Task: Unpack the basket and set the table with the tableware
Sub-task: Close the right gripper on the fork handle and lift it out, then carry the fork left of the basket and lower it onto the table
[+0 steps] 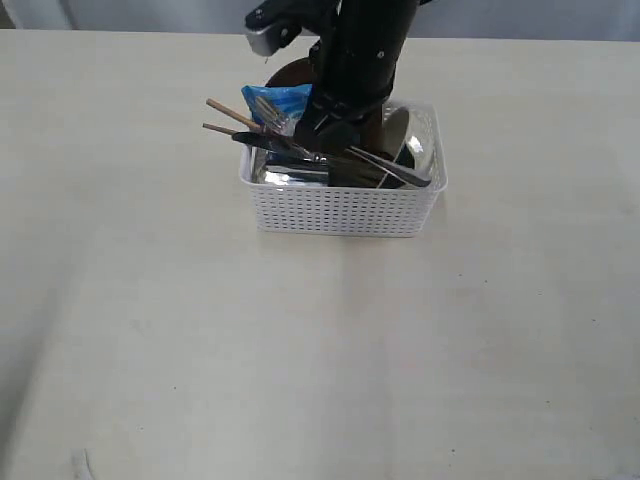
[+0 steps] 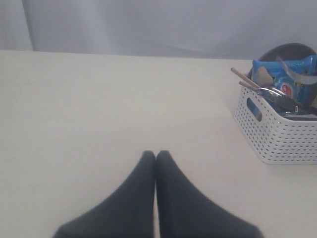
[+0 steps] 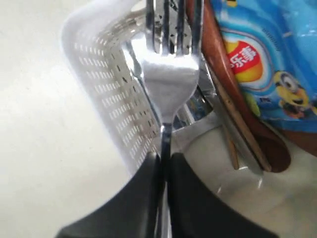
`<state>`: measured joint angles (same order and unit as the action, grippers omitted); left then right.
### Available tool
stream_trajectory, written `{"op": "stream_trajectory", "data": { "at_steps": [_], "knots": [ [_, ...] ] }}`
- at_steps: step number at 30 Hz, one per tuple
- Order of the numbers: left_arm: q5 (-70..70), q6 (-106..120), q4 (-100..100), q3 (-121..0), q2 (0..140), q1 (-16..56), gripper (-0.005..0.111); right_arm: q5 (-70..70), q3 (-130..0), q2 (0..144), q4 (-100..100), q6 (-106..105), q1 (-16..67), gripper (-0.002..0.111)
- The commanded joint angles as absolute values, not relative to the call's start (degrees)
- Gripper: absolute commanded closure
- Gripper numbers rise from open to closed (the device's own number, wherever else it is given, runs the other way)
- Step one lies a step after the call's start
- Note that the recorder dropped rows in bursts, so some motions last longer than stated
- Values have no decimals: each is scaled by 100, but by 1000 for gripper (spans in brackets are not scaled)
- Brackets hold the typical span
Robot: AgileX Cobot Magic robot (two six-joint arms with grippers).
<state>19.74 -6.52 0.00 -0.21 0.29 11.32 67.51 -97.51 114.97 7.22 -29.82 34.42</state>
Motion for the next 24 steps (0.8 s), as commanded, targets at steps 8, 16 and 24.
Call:
{"op": "stream_trajectory", "data": {
  "at_steps": [8,16,24],
  "knots": [
    [1963,-640,0,0,0,1125,107,6996,-9784,10729,595,-1778,3941,109],
    [1963,-640,0,0,0,1125,107,6585,-9784,10825,-161,1803,5806,109],
    [1963,-640,0,0,0,1125,107,5967,-9784,11418,-183,3954,6445,109]
  ]
}}
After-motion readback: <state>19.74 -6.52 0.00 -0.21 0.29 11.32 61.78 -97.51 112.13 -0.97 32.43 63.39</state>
